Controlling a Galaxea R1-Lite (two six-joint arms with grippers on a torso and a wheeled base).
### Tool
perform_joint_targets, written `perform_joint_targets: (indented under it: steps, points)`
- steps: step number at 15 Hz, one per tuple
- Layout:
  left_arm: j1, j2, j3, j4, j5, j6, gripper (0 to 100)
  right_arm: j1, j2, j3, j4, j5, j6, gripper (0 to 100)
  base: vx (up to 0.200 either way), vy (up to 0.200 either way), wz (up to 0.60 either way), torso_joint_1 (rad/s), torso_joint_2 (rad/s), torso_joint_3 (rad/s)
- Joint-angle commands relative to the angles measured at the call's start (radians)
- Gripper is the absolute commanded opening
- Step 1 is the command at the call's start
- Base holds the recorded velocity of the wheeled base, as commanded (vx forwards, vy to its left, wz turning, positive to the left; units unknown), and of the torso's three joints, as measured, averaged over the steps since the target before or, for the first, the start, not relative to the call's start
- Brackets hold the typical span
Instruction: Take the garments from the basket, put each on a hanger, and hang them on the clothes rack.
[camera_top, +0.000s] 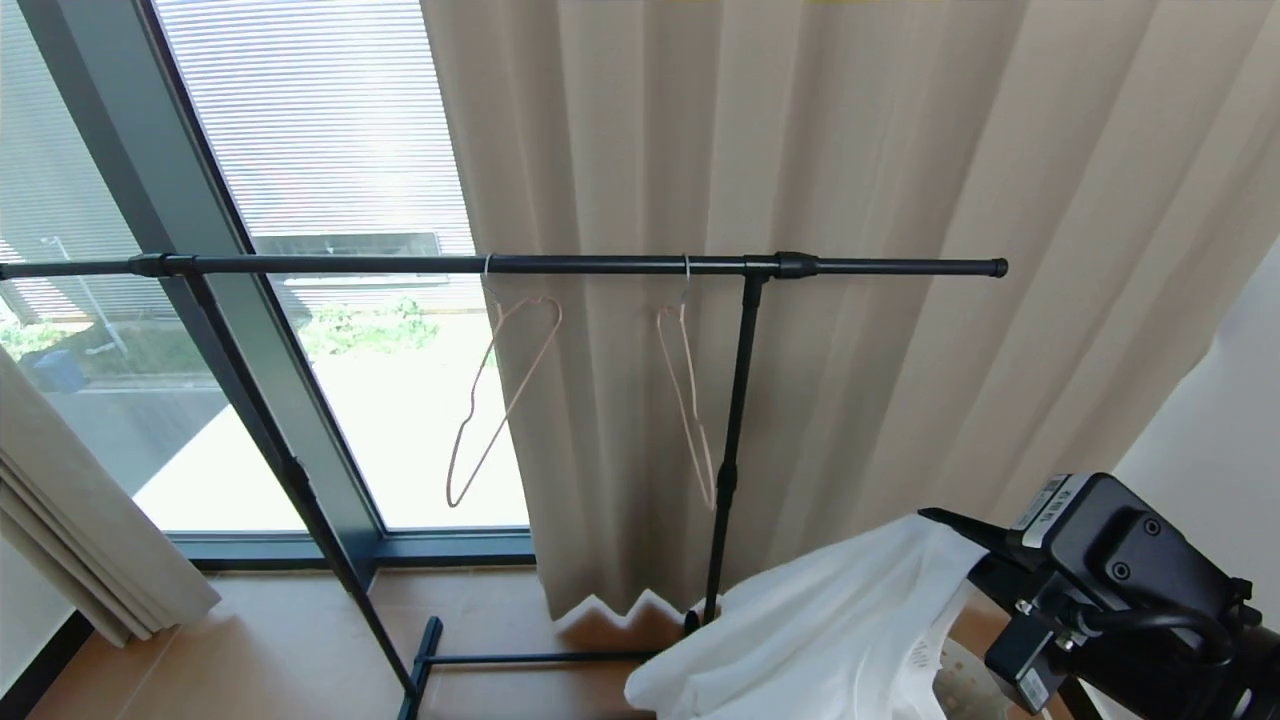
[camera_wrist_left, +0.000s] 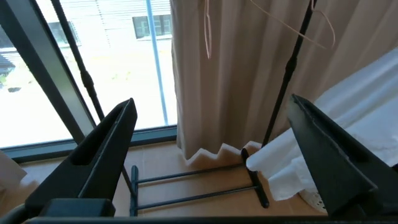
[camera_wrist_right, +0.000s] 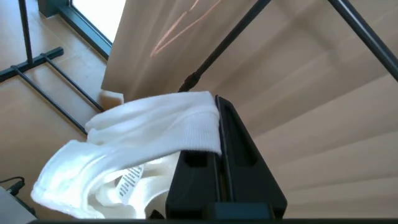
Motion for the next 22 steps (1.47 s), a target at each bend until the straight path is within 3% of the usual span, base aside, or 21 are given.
perform_joint_targets:
  steps: [1, 6, 22]
  points:
    - [0.0, 0.0, 0.0, 0.0, 0.0, -0.006, 100, 0.0, -0.001, 0.0, -0.002, 0.0, 0.0, 0, 0.0, 0.2, 0.0, 0.002, 0.0, 0.002]
    - [0.0, 0.0, 0.0, 0.0, -0.001, -0.006, 100, 0.001, -0.001, 0.002, -0.002, 0.0, 0.0, 0, 0.0, 0.2, 0.0, 0.003, 0.0, 0.001]
    - [0.0, 0.0, 0.0, 0.0, -0.001, -0.006, 100, 0.024, 0.004, 0.0, -0.002, 0.005, 0.0, 0, 0.0, 0.0, -0.04, 0.0, 0.0, 0.001]
